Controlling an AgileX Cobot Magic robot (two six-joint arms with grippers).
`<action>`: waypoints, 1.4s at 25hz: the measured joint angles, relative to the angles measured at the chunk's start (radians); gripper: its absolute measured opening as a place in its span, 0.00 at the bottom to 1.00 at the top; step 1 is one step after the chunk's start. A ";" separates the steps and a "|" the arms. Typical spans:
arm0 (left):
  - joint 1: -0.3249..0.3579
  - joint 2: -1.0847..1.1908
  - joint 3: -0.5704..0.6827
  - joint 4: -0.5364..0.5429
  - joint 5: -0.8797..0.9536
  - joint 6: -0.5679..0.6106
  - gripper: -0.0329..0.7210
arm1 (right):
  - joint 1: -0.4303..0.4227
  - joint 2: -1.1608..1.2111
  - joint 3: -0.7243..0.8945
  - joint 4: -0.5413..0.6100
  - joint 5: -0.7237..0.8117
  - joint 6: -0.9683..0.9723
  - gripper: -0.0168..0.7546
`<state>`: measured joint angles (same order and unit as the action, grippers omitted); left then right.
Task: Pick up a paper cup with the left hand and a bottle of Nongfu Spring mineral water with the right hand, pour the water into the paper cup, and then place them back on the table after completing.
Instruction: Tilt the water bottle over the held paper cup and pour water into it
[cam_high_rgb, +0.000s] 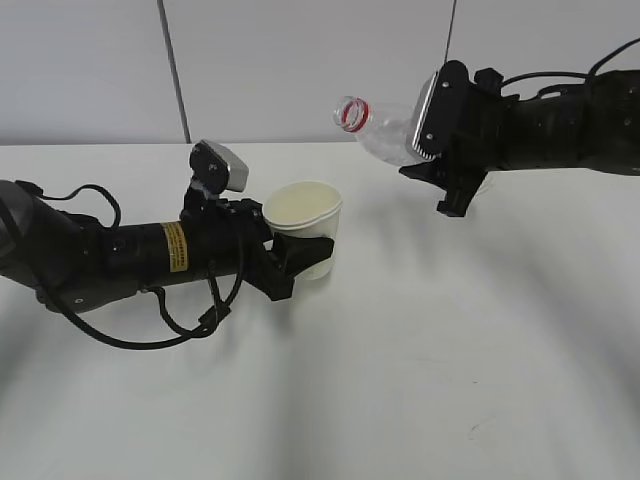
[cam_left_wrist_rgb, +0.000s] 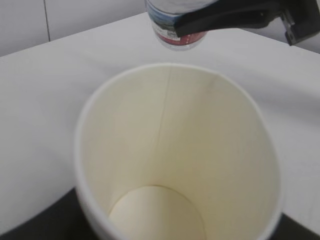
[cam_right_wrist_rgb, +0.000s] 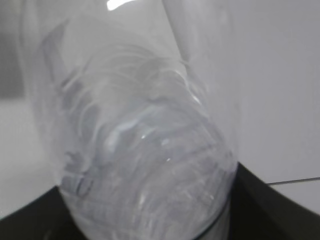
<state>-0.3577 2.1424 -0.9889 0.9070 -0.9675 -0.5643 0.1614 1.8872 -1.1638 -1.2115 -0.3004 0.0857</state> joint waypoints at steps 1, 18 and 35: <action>0.000 0.000 0.000 -0.001 0.000 0.000 0.57 | 0.000 0.000 -0.008 -0.010 0.001 0.000 0.60; 0.000 0.000 0.000 -0.016 0.000 0.000 0.57 | 0.052 -0.001 -0.066 -0.158 0.123 0.000 0.60; 0.000 0.000 0.000 -0.018 0.000 0.000 0.57 | 0.082 -0.001 -0.084 -0.268 0.222 -0.002 0.60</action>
<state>-0.3577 2.1424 -0.9889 0.8895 -0.9675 -0.5643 0.2435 1.8866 -1.2475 -1.4799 -0.0779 0.0835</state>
